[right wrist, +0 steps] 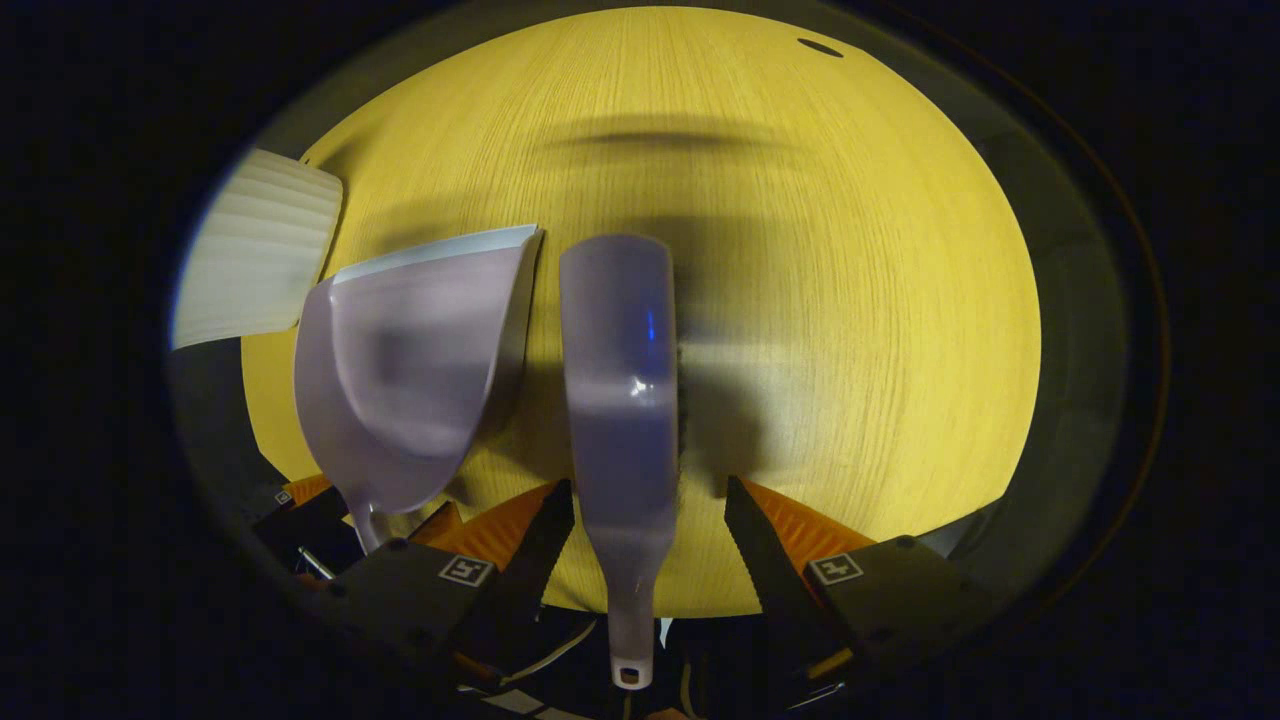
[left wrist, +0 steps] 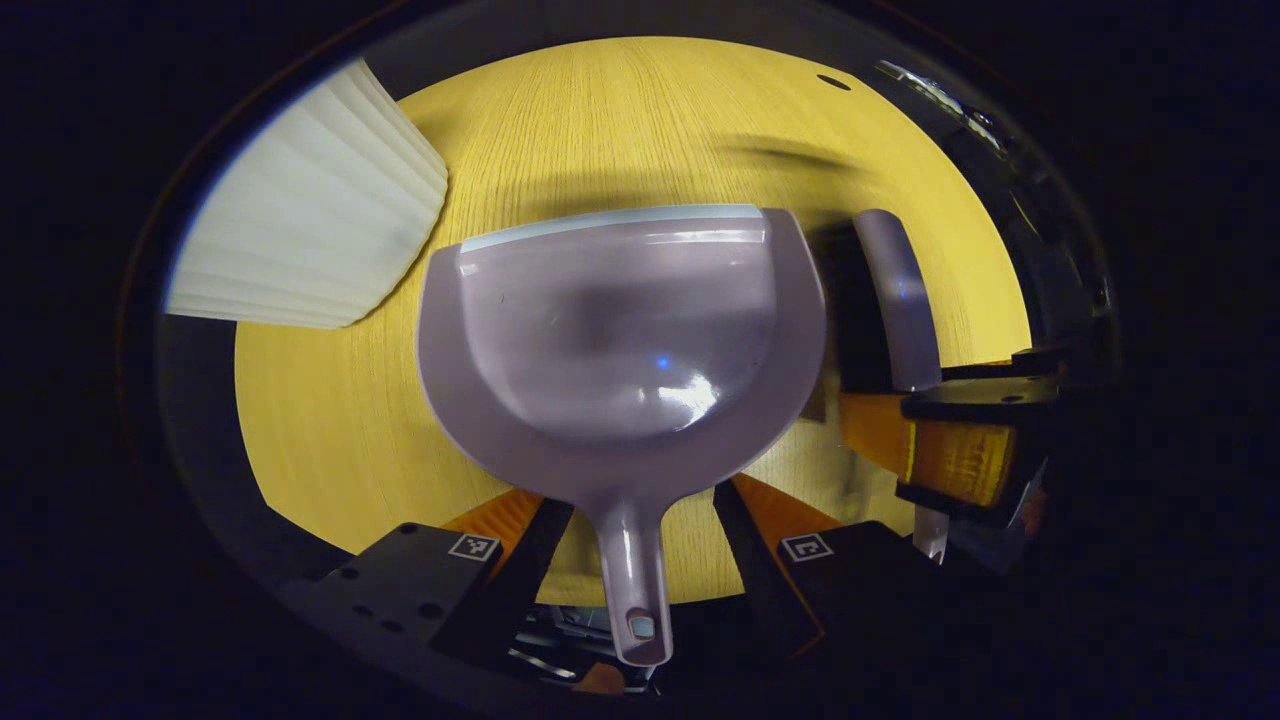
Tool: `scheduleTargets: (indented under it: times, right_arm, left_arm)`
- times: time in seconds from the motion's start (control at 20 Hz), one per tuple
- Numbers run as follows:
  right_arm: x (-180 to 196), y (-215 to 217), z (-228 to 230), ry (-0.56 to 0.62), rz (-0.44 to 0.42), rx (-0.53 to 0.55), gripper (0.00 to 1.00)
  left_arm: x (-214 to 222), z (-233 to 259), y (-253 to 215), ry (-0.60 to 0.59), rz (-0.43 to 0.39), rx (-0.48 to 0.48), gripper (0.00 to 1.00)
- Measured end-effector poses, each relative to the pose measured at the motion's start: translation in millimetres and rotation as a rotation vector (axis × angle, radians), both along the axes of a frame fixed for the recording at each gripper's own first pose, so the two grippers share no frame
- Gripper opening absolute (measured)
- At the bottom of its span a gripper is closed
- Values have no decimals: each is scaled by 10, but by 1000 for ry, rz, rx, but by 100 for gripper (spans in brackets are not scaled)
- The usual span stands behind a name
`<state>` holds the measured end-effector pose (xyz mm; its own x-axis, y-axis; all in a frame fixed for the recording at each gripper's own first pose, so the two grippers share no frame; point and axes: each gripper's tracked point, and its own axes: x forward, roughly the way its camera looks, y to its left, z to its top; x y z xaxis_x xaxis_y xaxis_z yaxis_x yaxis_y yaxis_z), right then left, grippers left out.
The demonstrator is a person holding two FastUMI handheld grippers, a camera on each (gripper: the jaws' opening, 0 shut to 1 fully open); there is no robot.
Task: Pick up the small broom and dustpan from the desktop, sweep the trash into the dustpan with the broom, and then empty the trash into the garbage bin.
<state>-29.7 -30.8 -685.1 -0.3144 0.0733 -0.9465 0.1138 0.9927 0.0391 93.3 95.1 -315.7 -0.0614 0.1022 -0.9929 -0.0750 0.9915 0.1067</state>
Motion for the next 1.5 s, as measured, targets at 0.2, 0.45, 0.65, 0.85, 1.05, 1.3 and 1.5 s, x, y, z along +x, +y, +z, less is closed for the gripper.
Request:
scheduleTargets:
  times: [0.2,0.45,0.65,0.85,1.05,1.3,1.5]
  right_arm:
    - [-36,-179,206,-39,-19,-1,98]
    - [33,-79,619,-146,-43,31,98]
    - [96,-97,1148,-364,-3,36,98]
    - [196,-171,2117,-759,25,38,98]
    - [402,-383,3226,-1202,6,-47,98]
    - [373,-597,4504,-1663,58,-188,96]
    - [13,-556,5238,-1823,97,-162,92]
  left_arm:
    - [-16,162,-47,-60,-20,-4,85]
    - [-63,436,-119,-191,-31,-24,84]
    - [-66,800,-247,-437,-114,-71,84]
    - [-209,1252,-301,-734,-201,-37,84]
    - [-402,1764,-421,-1072,-191,-27,84]
    - [-603,2354,-403,-1480,-164,149,82]
    - [-644,2217,-449,-1562,-120,202,82]
